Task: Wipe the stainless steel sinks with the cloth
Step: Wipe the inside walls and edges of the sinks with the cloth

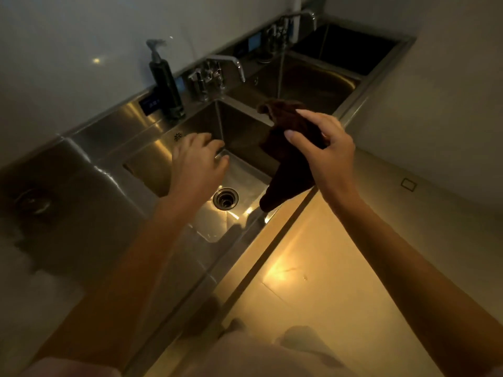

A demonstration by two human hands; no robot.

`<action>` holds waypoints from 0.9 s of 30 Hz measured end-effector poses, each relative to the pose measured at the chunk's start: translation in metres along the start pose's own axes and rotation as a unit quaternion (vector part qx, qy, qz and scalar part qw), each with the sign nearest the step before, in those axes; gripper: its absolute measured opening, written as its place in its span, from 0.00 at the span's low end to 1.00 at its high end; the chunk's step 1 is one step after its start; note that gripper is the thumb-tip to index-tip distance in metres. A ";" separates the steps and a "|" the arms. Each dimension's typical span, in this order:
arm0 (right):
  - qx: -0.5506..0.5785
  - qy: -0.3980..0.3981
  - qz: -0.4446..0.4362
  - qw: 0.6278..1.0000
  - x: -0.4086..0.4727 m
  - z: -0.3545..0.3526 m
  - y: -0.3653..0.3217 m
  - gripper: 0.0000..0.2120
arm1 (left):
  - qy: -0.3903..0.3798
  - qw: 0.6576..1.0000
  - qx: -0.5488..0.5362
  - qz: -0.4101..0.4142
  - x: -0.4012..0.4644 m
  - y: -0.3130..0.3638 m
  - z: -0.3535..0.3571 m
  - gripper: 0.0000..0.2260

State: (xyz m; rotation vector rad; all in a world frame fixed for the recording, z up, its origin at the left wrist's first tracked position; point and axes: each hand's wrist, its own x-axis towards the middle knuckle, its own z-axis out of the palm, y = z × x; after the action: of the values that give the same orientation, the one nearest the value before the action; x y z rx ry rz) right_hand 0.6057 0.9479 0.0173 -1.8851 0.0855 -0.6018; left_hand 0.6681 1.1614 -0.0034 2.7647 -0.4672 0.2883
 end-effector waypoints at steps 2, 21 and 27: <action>-0.007 0.019 -0.001 1.000 0.006 -0.032 0.005 0.18 | 0.002 1.000 -0.001 0.017 0.010 0.034 0.005 0.17; -0.111 0.150 0.076 0.979 -0.017 -0.297 0.117 0.16 | -0.036 0.975 -0.039 0.216 0.045 0.317 0.101 0.18; -0.137 0.197 0.107 0.965 -0.016 -0.338 0.147 0.16 | -0.060 0.960 -0.041 0.269 0.070 0.367 0.130 0.19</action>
State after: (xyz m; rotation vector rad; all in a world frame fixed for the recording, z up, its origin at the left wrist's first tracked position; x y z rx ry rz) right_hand 0.4738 0.6064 -0.0286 -1.9607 0.6526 -0.8395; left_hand 0.6230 0.7686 -0.0048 2.5330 -1.2338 0.2153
